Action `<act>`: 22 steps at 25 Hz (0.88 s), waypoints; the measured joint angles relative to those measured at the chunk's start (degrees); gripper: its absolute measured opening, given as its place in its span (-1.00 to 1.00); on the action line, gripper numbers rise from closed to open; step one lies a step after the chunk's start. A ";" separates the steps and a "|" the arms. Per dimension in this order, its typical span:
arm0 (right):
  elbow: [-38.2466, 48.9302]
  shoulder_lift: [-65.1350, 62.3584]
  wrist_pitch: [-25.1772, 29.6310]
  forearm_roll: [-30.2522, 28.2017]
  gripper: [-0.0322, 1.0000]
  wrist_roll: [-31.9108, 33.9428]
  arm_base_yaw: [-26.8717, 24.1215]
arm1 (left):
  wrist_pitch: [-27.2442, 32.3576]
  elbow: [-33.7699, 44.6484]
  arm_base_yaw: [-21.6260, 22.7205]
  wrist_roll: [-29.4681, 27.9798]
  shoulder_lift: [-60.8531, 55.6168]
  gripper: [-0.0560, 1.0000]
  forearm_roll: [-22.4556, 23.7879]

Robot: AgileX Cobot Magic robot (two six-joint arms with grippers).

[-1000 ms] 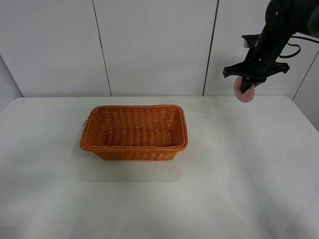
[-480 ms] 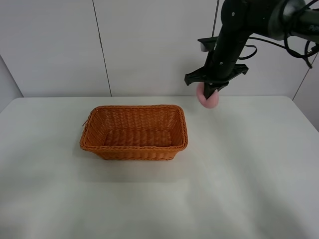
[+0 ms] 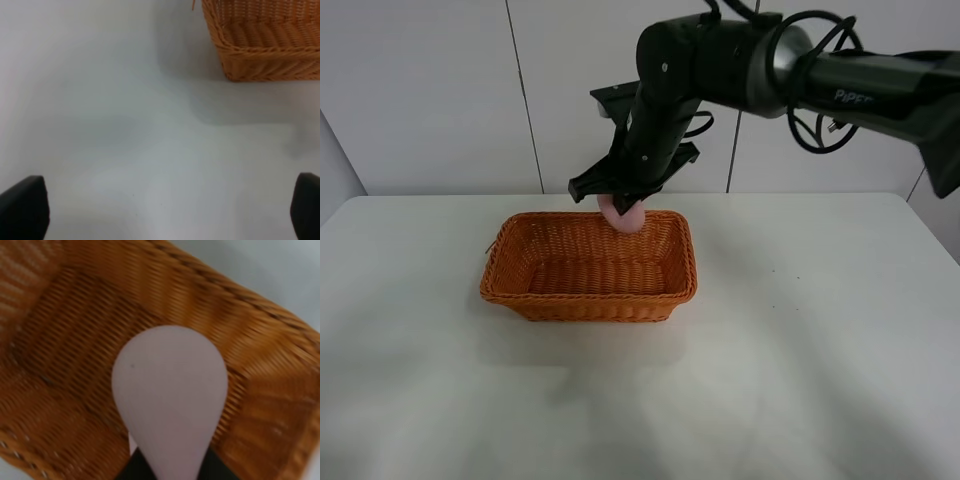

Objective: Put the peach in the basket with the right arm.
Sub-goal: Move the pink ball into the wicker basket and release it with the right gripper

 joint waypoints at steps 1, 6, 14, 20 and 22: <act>0.00 1.42 -1.26 0.39 -0.95 0.13 0.14 | 0.00 0.00 0.00 0.00 0.00 0.99 0.00; 0.00 9.00 -8.08 0.89 -0.95 -0.17 0.21 | 0.00 0.00 0.00 0.00 0.00 0.99 0.00; 0.00 12.36 -9.86 1.85 -0.46 -0.56 0.21 | 0.00 0.00 0.00 0.00 0.00 0.99 0.00; 0.00 11.79 -8.31 1.90 0.35 -0.69 0.21 | 0.00 0.00 0.00 0.00 0.00 0.99 0.00; -0.53 10.80 -7.21 1.90 0.38 -0.74 0.15 | 0.00 0.00 0.00 0.00 0.00 0.99 0.00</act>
